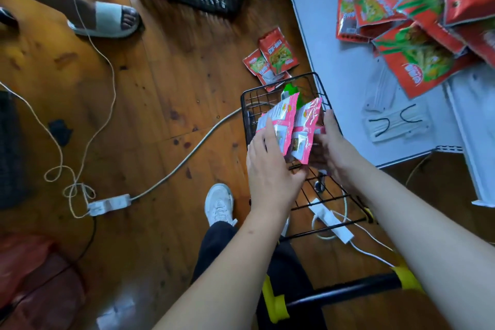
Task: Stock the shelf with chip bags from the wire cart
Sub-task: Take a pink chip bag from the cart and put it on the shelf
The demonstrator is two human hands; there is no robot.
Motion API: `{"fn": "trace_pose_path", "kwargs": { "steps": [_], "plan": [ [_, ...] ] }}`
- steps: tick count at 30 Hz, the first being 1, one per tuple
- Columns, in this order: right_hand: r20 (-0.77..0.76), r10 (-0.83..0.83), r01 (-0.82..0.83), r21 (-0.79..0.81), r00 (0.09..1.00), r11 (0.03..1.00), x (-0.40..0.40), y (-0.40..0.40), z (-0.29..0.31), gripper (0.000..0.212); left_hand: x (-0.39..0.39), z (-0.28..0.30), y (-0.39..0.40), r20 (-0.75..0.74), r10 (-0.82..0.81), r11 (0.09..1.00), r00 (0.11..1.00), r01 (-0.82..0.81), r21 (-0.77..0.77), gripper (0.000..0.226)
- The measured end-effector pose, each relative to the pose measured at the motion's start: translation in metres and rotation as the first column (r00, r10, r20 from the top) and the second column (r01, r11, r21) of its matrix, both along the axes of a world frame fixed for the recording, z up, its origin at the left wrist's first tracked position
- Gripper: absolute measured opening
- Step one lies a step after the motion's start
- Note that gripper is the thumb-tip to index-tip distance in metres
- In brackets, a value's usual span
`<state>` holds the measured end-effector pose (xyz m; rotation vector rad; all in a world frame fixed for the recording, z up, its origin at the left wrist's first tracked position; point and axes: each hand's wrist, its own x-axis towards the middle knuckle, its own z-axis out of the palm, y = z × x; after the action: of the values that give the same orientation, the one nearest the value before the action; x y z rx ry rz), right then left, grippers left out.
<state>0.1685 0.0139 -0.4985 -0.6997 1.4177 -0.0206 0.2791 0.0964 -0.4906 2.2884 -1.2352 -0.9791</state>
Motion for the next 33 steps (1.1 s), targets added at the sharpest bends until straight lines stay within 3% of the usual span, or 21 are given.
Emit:
{"fn": "trace_pose_path", "kwargs": {
  "steps": [4, 9, 12, 16, 20, 22, 27, 31, 33],
  "plan": [
    [0.018, 0.037, -0.037, -0.008, 0.999, 0.999, -0.017, 0.01, 0.051, 0.089, 0.011, 0.046, 0.005, -0.129, 0.106, 0.99, 0.986, -0.118, -0.082, 0.081],
    [-0.033, -0.018, 0.012, -0.16, 0.999, 0.987, -0.022, 0.019, 0.132, 0.056, 0.036, 0.127, 0.001, -0.354, 0.189, 0.974, 0.916, -0.22, -0.048, 0.057],
    [-0.087, -0.023, -0.008, -0.334, 0.996, 0.942, -0.013, 0.026, 0.196, 0.055, 0.056, 0.192, 0.0, -0.484, 0.146, 0.983, 0.863, -0.181, -0.027, 0.054],
    [0.086, 0.036, 0.01, -0.479, 0.996, 0.878, 0.005, 0.045, 0.306, 0.065, 0.079, 0.301, 0.006, -0.581, 0.036, 0.997, 0.813, -0.071, -0.038, 0.05],
    [0.119, 0.053, 0.019, -0.531, 0.991, 0.847, 0.013, 0.085, 0.408, 0.034, 0.094, 0.404, 0.024, -0.649, 0.054, 0.994, 0.759, -0.102, -0.036, 0.048],
    [0.132, -0.003, 0.076, -0.55, 0.991, 0.832, 0.013, 0.111, 0.446, 0.049, 0.094, 0.444, 0.037, -0.695, 0.029, 0.996, 0.719, -0.081, -0.041, 0.049],
    [0.206, -0.32, 0.38, -0.553, 0.925, 0.741, 0.001, 0.182, 0.518, 0.051, 0.071, 0.516, 0.067, -0.774, -0.244, 0.965, 0.584, 0.227, -0.133, 0.05],
    [0.253, -0.547, 0.58, -0.567, 0.798, 0.584, -0.023, 0.247, 0.549, 0.022, 0.029, 0.558, 0.1, -0.629, -0.545, 0.813, 0.555, 0.533, -0.233, 0.099],
    [0.258, -0.624, 0.633, -0.588, 0.737, 0.504, -0.044, 0.283, 0.564, 0.021, -0.001, 0.578, 0.118, -0.551, -0.643, 0.732, 0.532, 0.638, -0.239, 0.103]
  ]
}}
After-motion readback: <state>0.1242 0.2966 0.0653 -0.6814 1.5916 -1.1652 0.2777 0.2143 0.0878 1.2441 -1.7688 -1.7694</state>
